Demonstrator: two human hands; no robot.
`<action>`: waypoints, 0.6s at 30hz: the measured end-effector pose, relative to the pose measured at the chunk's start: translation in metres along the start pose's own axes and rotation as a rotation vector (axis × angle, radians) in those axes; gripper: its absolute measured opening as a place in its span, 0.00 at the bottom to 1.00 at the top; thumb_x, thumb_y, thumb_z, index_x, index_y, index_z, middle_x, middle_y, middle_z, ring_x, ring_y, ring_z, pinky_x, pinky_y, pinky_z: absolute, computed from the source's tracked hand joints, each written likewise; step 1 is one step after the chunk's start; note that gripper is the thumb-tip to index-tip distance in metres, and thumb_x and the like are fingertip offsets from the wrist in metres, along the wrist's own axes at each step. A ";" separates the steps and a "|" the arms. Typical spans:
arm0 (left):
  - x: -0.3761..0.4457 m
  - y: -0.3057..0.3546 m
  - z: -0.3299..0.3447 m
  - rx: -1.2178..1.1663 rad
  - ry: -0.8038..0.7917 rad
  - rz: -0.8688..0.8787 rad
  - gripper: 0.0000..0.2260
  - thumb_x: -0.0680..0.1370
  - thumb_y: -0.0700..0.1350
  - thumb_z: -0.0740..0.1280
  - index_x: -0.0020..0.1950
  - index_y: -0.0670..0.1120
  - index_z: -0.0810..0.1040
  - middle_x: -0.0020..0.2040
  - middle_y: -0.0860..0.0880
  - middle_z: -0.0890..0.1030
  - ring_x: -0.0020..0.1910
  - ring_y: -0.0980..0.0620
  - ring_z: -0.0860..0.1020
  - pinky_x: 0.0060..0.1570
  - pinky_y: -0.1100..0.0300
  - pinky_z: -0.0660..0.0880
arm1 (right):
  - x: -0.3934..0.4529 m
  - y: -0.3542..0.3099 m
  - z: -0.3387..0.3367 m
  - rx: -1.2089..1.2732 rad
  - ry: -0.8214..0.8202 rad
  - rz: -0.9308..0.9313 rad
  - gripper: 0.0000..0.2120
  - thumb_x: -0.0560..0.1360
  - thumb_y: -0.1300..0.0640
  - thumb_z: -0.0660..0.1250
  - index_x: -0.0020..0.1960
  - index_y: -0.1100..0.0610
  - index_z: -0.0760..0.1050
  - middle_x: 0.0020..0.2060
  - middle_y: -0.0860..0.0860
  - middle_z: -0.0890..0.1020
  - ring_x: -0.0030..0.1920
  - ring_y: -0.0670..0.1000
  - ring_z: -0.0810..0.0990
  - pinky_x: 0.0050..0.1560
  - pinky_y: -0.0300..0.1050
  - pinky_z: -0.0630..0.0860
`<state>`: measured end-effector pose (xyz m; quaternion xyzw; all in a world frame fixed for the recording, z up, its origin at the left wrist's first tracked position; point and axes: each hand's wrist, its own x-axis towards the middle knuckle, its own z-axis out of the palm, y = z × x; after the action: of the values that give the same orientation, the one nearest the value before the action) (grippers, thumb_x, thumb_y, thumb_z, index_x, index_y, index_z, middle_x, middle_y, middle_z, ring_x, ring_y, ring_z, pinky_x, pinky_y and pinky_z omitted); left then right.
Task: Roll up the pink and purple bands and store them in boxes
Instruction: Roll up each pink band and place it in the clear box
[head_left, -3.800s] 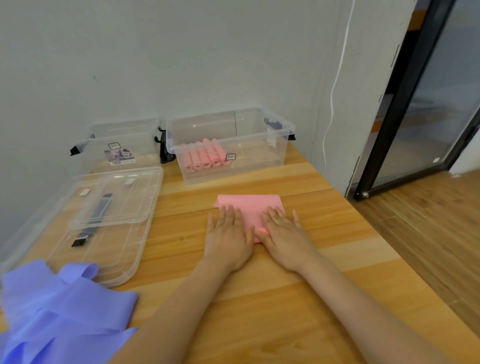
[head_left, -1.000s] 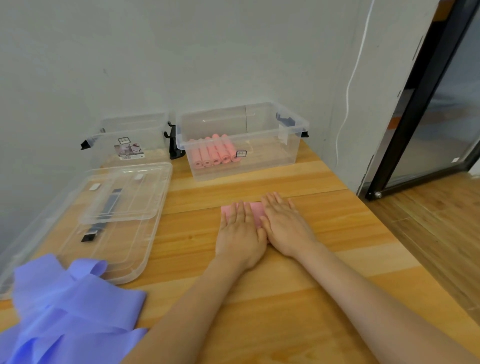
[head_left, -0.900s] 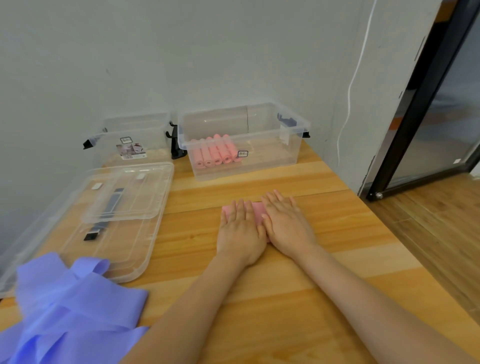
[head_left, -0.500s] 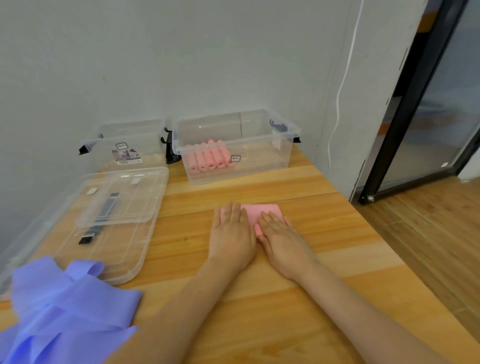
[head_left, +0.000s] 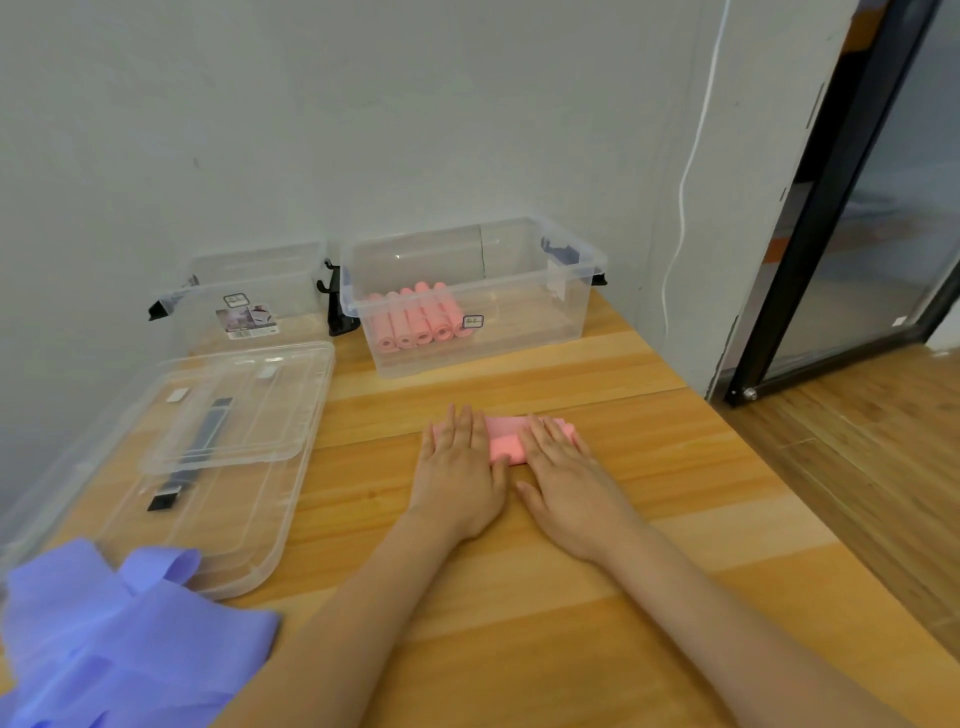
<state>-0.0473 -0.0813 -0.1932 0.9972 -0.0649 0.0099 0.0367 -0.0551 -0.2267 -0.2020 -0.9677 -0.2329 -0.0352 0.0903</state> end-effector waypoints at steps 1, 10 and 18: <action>0.006 -0.001 0.000 0.006 0.003 -0.002 0.27 0.81 0.53 0.46 0.76 0.41 0.45 0.77 0.44 0.46 0.75 0.47 0.42 0.72 0.49 0.40 | 0.006 0.002 0.001 -0.002 -0.001 0.013 0.41 0.67 0.38 0.31 0.76 0.57 0.45 0.76 0.53 0.47 0.75 0.49 0.44 0.72 0.44 0.39; -0.015 0.013 0.012 0.006 0.166 0.122 0.37 0.70 0.55 0.35 0.73 0.39 0.59 0.74 0.43 0.59 0.74 0.46 0.57 0.71 0.47 0.51 | 0.024 0.004 0.002 -0.021 -0.025 0.072 0.29 0.80 0.46 0.48 0.76 0.56 0.44 0.76 0.52 0.46 0.75 0.48 0.44 0.72 0.51 0.39; 0.006 -0.002 0.008 0.025 0.040 0.115 0.29 0.79 0.55 0.43 0.76 0.43 0.43 0.77 0.46 0.45 0.75 0.50 0.42 0.71 0.52 0.38 | 0.031 0.009 0.002 -0.005 0.097 0.062 0.24 0.80 0.50 0.51 0.75 0.53 0.54 0.74 0.48 0.58 0.74 0.45 0.52 0.72 0.53 0.41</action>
<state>-0.0405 -0.0807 -0.2012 0.9918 -0.1211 0.0326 0.0251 -0.0229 -0.2203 -0.2021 -0.9718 -0.1979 -0.0800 0.1001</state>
